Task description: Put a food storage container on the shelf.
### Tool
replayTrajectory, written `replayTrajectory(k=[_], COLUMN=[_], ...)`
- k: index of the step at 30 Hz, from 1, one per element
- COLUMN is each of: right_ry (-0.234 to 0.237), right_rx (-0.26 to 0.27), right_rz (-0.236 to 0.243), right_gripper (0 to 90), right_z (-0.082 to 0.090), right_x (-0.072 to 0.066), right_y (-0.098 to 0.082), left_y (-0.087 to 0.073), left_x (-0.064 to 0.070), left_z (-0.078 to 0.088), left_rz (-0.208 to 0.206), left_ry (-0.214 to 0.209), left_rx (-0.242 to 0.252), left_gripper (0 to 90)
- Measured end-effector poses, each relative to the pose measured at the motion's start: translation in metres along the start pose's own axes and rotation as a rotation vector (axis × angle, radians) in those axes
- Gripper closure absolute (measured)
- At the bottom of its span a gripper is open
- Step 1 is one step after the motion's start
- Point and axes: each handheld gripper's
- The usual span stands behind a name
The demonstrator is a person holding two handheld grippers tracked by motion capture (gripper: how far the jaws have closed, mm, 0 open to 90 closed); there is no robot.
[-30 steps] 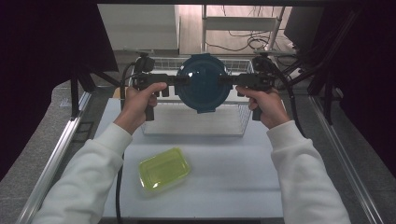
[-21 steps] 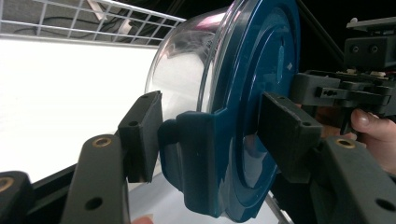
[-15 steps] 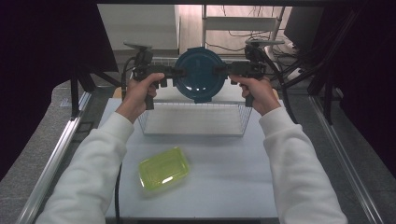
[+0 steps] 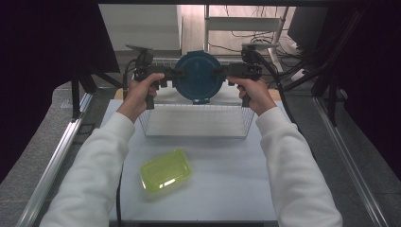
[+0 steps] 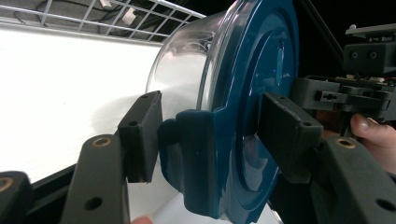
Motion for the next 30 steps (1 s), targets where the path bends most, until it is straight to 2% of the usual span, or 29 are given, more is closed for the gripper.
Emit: replayTrajectory(k=[2,5,8,9,20,23,25,27,30], right_ry=[0.001,-0.005,-0.011,-0.018,-0.055,-0.062,-0.07,-0.071,-0.068], right_rx=[-0.001,-0.005,-0.009,-0.016,-0.04,-0.046,-0.047,-0.047,-0.048], right_rz=[-0.007,-0.027,-0.059,-0.083,-0.18,-0.19,-0.222,-0.228,-0.262], right_gripper=[40.9,41.0,40.8,40.4,37.9,37.5,36.8,36.8,36.5], right_z=[-0.001,-0.002,-0.005,-0.006,-0.018,-0.019,-0.021,-0.022,-0.024], right_x=[0.0,0.003,0.006,0.008,0.02,0.021,0.023,0.025,0.03], right_y=[0.001,0.002,0.004,0.005,0.01,0.01,0.01,0.01,0.008], left_y=[0.0,0.001,0.002,0.003,0.009,0.01,0.01,0.01,0.01], left_x=[-0.001,-0.004,-0.005,-0.007,-0.017,-0.022,-0.023,-0.024,-0.026], left_z=[-0.001,-0.003,-0.006,-0.008,-0.018,-0.021,-0.023,-0.025,-0.027], left_rz=[0.004,0.033,0.037,0.052,0.111,0.139,0.148,0.159,0.169], left_ry=[-0.001,0.002,0.005,0.008,0.023,0.019,0.025,0.026,0.033], left_rx=[0.004,0.009,0.004,0.002,-0.007,-0.003,-0.001,0.002,0.003], left_gripper=[40.9,41.0,41.0,40.9,40.8,40.8,40.8,40.8,40.8])
Point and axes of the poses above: each handheld gripper's, and its own axes: z roughly backward along the jaws, y roughly out of its top, x roughly to its right, and after that the axes turned 12 degrees about x, right-handed
